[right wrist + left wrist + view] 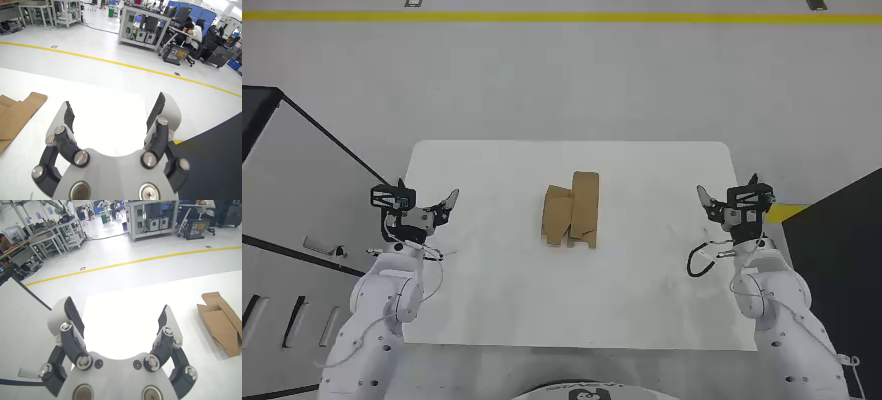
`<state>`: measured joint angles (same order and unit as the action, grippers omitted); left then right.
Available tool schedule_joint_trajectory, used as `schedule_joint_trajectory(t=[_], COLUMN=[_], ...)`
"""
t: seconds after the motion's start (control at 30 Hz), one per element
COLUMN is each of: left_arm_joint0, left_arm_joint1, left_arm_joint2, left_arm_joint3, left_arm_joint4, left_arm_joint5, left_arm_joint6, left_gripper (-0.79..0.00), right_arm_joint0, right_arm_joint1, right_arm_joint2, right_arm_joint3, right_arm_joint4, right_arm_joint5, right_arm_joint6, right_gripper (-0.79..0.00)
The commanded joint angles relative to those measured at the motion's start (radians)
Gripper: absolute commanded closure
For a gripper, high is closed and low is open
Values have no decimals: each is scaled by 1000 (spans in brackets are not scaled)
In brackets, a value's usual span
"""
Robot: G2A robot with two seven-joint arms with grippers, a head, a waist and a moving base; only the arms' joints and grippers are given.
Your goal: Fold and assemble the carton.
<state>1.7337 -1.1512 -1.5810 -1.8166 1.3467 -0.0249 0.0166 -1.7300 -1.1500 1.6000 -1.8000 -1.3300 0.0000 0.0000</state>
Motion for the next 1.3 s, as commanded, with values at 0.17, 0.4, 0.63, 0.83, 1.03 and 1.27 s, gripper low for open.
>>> schedule_joint_trajectory(t=[0.17, 0.4, 0.63, 0.83, 1.03, 1.27], left_arm_joint0=[55, 60, 54, -29, -68, -88], left_arm_joint1=[0, 1, 5, 5, 4, 10], left_arm_joint2=[83, 90, 154, 313, 364, 410], left_arm_joint3=[-55, -60, -87, -62, -46, -51], left_arm_joint4=[136, 160, 318, 700, 824, 1000], left_arm_joint5=[-81, -97, -153, -167, -172, -228], left_arm_joint6=[81, 91, 98, 76, 68, 50], left_gripper=[-785, -785, -785, -785, -785, -785], right_arm_joint0=[0, 0, 0, 0, 0, 0], right_arm_joint1=[0, 0, 0, 0, 0, 0], right_arm_joint2=[0, 0, 0, 0, 0, 0], right_arm_joint3=[0, 0, 0, 0, 0, 0], right_arm_joint4=[0, 0, 0, 0, 0, 0], right_arm_joint5=[0, 0, 0, 0, 0, 0], right_arm_joint6=[0, 0, 0, 0, 0, 0], right_gripper=[-785, -785, -785, -785, -785, -785])
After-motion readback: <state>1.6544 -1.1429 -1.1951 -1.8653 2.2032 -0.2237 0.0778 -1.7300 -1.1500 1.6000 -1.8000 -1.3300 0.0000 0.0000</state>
